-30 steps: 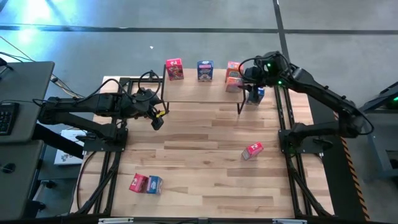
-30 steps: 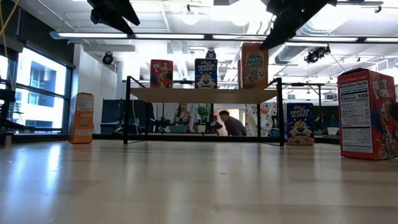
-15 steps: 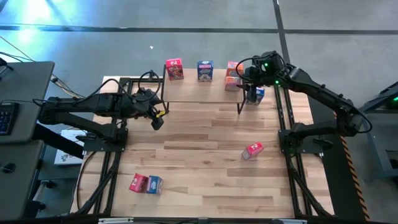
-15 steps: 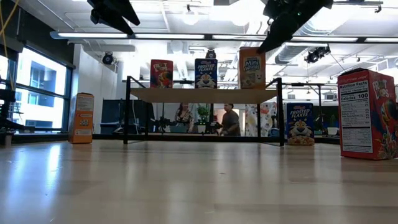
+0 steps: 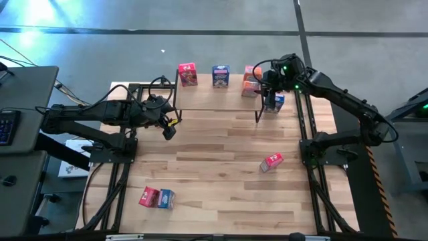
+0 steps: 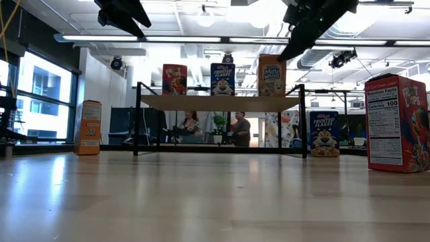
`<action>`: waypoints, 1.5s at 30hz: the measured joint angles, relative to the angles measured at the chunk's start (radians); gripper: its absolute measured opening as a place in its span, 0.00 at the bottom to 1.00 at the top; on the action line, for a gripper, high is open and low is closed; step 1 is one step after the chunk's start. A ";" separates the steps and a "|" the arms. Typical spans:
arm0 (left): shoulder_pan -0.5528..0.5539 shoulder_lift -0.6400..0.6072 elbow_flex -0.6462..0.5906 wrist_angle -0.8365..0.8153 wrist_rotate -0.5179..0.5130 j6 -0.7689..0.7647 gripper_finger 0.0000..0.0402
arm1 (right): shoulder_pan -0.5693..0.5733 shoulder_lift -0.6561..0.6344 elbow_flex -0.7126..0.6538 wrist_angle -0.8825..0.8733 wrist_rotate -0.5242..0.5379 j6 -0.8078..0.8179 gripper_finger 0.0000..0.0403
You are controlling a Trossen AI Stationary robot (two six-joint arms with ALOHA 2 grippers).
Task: Stack cereal on shelf
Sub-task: Put the bottom orange cereal box on the shelf, then put the bottom blue cereal box on the shelf
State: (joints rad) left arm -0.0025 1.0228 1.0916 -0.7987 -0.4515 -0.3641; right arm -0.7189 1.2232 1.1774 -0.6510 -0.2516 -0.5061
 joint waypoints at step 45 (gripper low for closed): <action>0.000 0.000 0.000 0.000 0.000 0.000 0.62 | 0.011 -0.005 0.113 -0.065 0.086 0.034 0.58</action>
State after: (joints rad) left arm -0.0029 1.0229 1.0916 -0.7987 -0.4515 -0.3641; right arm -0.7082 1.2179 1.2900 -0.7158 -0.1654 -0.4725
